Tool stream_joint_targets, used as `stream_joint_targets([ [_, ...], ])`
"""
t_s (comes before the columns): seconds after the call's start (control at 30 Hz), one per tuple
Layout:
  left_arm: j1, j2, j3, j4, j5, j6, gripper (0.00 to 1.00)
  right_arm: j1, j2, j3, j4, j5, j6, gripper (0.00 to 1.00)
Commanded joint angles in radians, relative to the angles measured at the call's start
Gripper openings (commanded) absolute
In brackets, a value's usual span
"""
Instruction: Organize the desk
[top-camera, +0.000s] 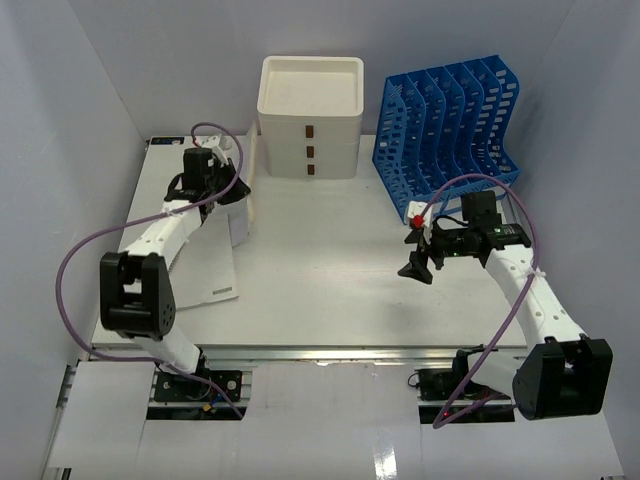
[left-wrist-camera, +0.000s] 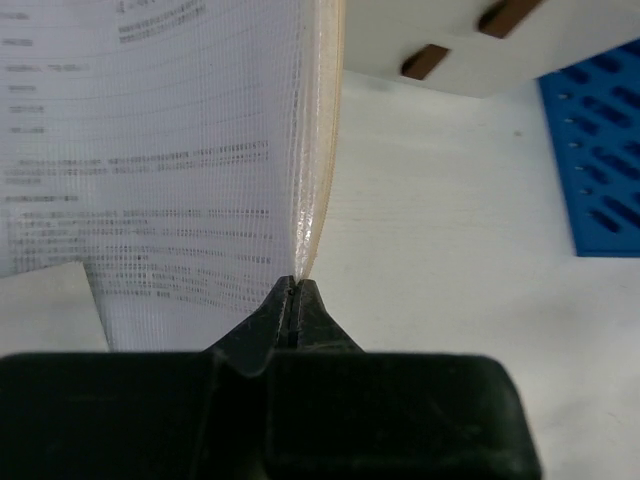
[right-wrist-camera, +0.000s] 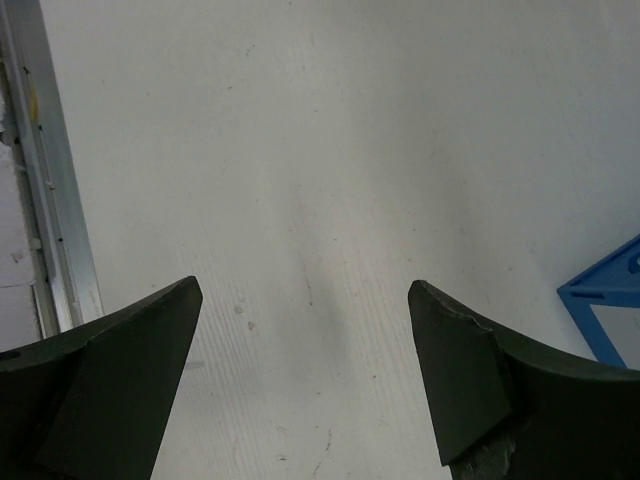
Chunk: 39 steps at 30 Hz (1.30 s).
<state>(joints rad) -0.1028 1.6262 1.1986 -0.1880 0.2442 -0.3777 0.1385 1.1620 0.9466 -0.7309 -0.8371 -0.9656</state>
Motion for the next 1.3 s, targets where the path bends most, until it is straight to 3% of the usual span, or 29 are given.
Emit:
stream_joint_targets([
  [0.0,-0.003,-0.188,-0.09,0.072,0.127,-0.106,0.0,0.097,0.049,0.116,-0.001,-0.005,0.106,0.9],
  [0.17,-0.003,-0.358,-0.206,0.098,0.208,-0.163,0.0,0.189,0.076,0.19,0.038,-0.024,0.212,0.9],
  [0.43,-0.025,-0.484,-0.368,0.199,0.349,-0.307,0.0,0.241,0.185,0.363,0.247,-0.094,0.61,0.9],
  [0.53,-0.058,-0.508,-0.443,0.309,0.414,-0.385,0.0,0.283,0.196,0.378,0.385,0.003,0.822,0.9],
  [0.63,-0.116,-0.52,-0.517,0.409,0.41,-0.433,0.0,0.34,0.219,0.399,0.475,0.214,1.026,0.9],
  [0.93,-0.369,-0.461,-0.649,0.654,0.31,-0.539,0.0,0.386,0.388,0.471,0.516,0.355,1.402,0.9],
  [1.27,-0.439,-0.372,-0.705,0.813,0.291,-0.573,0.0,0.429,0.432,0.279,0.59,0.488,1.501,0.91],
])
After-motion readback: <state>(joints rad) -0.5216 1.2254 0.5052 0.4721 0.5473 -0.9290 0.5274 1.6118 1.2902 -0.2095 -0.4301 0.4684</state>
